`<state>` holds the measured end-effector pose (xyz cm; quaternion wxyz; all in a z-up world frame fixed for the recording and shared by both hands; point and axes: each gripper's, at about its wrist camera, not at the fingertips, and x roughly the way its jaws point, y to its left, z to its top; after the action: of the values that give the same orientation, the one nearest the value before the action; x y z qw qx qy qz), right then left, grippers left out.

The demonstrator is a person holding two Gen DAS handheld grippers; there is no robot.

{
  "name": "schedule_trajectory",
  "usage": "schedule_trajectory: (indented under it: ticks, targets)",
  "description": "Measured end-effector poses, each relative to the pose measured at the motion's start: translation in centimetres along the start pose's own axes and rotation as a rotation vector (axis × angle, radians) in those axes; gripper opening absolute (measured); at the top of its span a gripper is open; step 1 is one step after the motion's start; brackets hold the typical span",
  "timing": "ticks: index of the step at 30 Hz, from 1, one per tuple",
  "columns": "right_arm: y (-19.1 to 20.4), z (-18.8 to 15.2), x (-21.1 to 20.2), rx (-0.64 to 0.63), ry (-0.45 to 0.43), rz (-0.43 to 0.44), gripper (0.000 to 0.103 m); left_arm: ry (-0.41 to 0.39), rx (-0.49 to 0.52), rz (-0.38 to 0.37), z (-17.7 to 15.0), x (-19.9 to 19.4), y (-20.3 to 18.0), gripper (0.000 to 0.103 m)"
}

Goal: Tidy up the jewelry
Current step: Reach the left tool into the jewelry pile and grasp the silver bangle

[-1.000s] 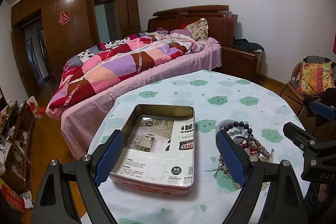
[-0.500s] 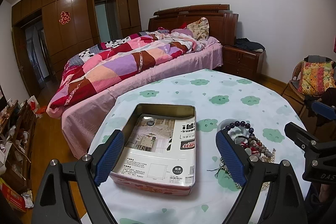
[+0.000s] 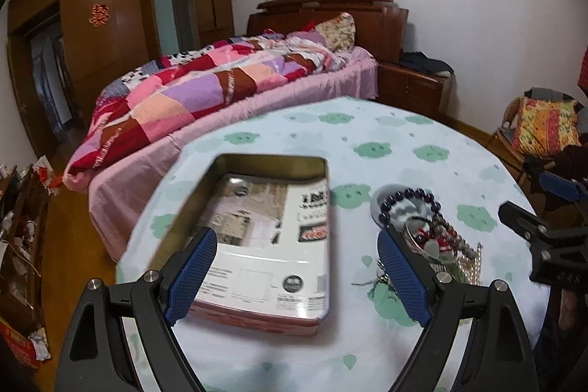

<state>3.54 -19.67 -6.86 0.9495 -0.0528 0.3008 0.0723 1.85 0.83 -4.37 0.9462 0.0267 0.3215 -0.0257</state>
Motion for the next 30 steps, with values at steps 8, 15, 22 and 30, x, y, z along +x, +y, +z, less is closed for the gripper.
schedule_trajectory:
  ticks: [8, 15, 22, 30]
  targets:
    - [-1.8, -1.3, 1.8, 0.008, 0.101, 0.036, 0.081, 0.015, 0.036, -0.053, -0.3, 1.1, -2.3, 0.089]
    - [-1.8, -1.7, 2.2, 0.003, 0.139, 0.110, 0.062, 0.063, 0.067, -0.145, 0.4, 2.7, -4.6, 0.059]
    - [-1.6, -1.9, 2.3, -0.004, 0.137, 0.125, 0.059, 0.113, 0.109, -0.181, 0.6, 4.7, -7.1, 0.048]
    - [-1.2, -1.9, 2.4, -0.020, 0.124, 0.134, 0.059, 0.191, 0.124, -0.207, 0.4, 7.4, -8.7, 0.031]
